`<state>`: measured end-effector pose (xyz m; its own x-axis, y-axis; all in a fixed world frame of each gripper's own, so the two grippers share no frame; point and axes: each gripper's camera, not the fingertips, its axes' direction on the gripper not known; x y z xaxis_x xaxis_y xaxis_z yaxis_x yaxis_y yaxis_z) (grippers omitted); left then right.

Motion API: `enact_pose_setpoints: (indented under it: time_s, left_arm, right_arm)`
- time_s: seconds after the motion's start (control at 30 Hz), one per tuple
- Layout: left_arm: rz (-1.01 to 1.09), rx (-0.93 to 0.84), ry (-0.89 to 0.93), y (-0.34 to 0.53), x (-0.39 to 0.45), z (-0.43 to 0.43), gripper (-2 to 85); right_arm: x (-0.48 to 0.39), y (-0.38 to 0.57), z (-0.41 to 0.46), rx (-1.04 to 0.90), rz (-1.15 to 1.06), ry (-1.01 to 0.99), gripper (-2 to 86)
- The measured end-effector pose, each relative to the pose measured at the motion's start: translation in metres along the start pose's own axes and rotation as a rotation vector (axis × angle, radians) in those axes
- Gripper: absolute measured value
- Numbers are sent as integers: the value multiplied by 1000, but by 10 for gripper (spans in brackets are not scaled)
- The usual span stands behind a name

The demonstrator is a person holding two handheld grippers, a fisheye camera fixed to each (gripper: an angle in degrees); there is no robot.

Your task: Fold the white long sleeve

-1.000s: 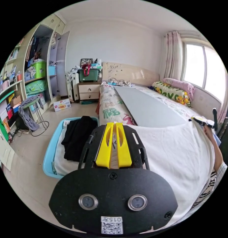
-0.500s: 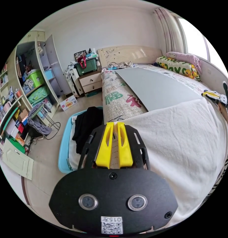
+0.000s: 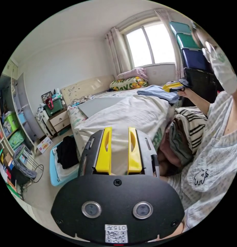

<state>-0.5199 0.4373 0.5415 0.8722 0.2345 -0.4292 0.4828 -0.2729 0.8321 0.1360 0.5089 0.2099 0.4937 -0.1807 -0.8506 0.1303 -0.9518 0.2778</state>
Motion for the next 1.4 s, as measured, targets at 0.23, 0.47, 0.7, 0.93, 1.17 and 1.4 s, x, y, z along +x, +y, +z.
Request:
enact_pose_setpoints:
  time_s: [0.23, 0.47, 0.7, 0.93, 1.17, 1.4]
  left_arm:
    - [37, -71, -48, -47, 78, 34, 101]
    - [42, -134, -131, -99, 98, 45, 101]
    - [94, -164, -178, -170, 125, 32, 101]
    - [130, -189, -234, -242, 156, 17, 110]
    - [144, -228, -286, -307, 191, 30, 92]
    - [389, -408, -391, -397, 269, 63, 35]
  right_arm:
    - [-58, 35, 48, -130, -177, -180, 98]
    - [-75, 55, 49, -142, -182, -51, 97]
    - [-101, 72, 78, -268, -256, 51, 94]
    - [-98, 87, 76, -235, -198, 61, 84]
    - [-117, 97, 94, -290, -238, 121, 81]
    - [-128, 105, 100, -303, -242, 170, 65]
